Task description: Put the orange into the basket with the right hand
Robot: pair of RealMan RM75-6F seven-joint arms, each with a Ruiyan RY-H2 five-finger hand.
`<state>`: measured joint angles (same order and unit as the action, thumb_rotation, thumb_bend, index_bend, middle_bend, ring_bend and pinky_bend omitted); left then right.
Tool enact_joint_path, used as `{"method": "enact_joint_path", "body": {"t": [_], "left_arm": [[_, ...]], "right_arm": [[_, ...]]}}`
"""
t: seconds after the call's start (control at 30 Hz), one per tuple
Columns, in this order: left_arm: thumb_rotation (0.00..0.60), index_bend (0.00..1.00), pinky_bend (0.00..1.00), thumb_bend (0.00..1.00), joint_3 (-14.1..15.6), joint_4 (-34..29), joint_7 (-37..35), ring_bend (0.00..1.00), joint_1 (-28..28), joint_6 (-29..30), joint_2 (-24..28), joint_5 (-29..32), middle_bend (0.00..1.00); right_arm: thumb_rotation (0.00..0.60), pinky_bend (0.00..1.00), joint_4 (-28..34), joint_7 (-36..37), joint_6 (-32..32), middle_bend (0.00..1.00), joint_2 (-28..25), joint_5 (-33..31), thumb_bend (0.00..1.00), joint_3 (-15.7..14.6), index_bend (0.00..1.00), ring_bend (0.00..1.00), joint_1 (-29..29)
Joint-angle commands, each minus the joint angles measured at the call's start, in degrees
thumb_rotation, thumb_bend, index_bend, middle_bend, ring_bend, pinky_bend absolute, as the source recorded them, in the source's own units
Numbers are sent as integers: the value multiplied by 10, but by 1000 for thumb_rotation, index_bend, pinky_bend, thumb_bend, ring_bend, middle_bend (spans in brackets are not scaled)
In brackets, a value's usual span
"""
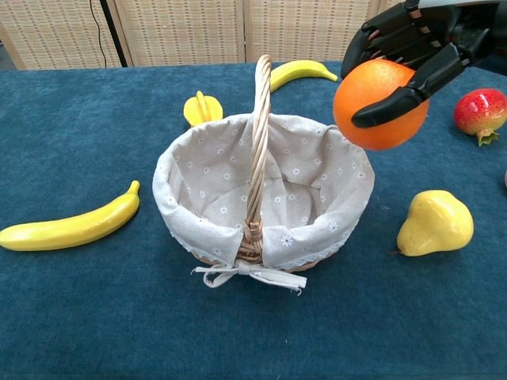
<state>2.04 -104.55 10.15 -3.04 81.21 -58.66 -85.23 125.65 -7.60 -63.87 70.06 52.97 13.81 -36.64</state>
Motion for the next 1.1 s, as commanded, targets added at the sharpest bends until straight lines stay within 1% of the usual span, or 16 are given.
{"method": "enact_joint_path", "body": {"t": [0.03, 0.37, 0.57, 0.63, 0.7, 0.8, 0.9, 1.1], "left_arm": [[600, 0, 0, 0, 0, 0, 0, 0, 0, 0, 0, -1, 0], [600, 0, 0, 0, 1, 0, -4, 0, 1, 1, 2, -1, 0], [600, 0, 0, 0, 1, 1, -7, 0, 1, 1, 3, -2, 0], [600, 0, 0, 0, 1, 1, -9, 0, 1, 3, 4, -2, 0], [600, 0, 0, 0, 1, 1, -12, 0, 2, 4, 5, -3, 0], [600, 0, 0, 0, 1, 1, -14, 0, 2, 5, 6, -4, 0], [600, 0, 0, 0, 1, 1, -15, 0, 2, 5, 7, -5, 0], [600, 0, 0, 0, 1, 0, -14, 0, 1, 3, 7, -4, 0]], "right_arm": [[600, 659, 15, -21, -12, 537, 18, 2, 111, -3, 692, 590, -7], [600, 659, 37, -49, -27, 538, 77, -20, 110, 1, 692, 591, -28], [600, 651, 36, -59, -30, 528, 121, -25, 109, -1, 676, 580, -42], [600, 599, 29, -58, -29, 484, 133, -23, 109, 0, 629, 531, -46], [600, 470, 23, -52, -23, 386, 139, -22, 108, 0, 552, 429, -48], [600, 327, 14, -32, -1, 265, 136, -22, 98, 0, 456, 315, -50], [600, 265, 4, -24, 12, 204, 129, -16, 78, -2, 391, 263, -50], [600, 225, -7, -7, 28, 177, 118, 0, 45, -5, 372, 241, -48]]}}
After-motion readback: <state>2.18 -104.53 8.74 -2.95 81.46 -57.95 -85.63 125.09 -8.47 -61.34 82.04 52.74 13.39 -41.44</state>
